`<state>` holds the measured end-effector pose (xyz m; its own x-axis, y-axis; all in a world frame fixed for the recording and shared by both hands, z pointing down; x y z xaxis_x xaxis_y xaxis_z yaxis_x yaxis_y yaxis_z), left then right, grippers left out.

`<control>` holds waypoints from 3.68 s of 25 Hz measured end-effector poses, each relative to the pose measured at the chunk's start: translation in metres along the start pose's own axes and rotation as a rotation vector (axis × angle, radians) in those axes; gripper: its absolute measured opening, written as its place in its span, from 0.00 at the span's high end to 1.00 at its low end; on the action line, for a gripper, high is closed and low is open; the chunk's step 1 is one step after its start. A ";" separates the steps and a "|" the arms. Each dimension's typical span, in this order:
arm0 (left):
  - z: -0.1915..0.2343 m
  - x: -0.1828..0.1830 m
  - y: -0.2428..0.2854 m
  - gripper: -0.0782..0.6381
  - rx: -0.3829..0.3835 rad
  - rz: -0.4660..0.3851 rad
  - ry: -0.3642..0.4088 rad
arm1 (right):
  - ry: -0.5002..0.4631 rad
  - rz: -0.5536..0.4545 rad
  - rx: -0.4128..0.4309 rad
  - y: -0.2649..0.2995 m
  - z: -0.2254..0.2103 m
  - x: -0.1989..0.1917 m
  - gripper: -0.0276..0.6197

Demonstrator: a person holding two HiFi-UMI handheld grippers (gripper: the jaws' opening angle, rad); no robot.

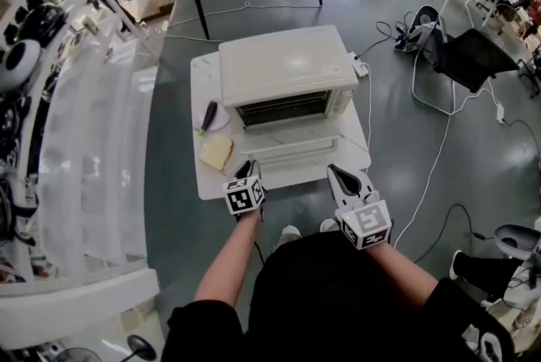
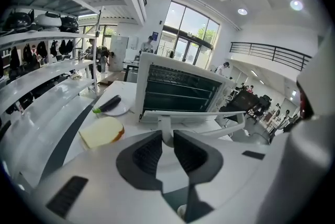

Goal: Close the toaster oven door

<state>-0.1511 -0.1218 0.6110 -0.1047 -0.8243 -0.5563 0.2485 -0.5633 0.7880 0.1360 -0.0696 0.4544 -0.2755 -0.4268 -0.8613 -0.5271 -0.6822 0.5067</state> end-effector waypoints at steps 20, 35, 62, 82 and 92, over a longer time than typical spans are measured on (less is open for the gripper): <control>0.003 0.031 -0.003 0.78 -0.023 -0.007 -0.022 | 0.015 0.006 0.018 0.008 0.010 0.002 0.92; 0.000 0.067 -0.003 0.78 -0.017 -0.073 0.021 | 0.052 -0.005 0.017 0.007 0.001 0.000 0.92; 0.008 0.116 0.005 0.78 -0.044 -0.133 0.023 | 0.125 -0.009 -0.088 0.011 -0.017 0.003 0.92; 0.010 0.129 0.009 0.78 -0.039 -0.161 0.017 | 0.104 0.009 -0.109 0.010 -0.019 -0.001 0.92; 0.011 0.131 0.011 0.78 -0.037 -0.167 0.016 | 0.105 0.020 -0.097 0.006 -0.021 -0.003 0.92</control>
<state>-0.1724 -0.2367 0.5497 -0.1318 -0.7186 -0.6829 0.2643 -0.6894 0.6745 0.1502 -0.0849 0.4608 -0.1963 -0.4971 -0.8452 -0.4405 -0.7253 0.5290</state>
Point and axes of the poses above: the fingertips, and each gripper's own axes: y forward along the fingers, z to its left, x out of its top, the point moved 10 cm from there along -y, backward along the fingers, and after that the axes turned 13 degrees about z, right-handed, at the moved point
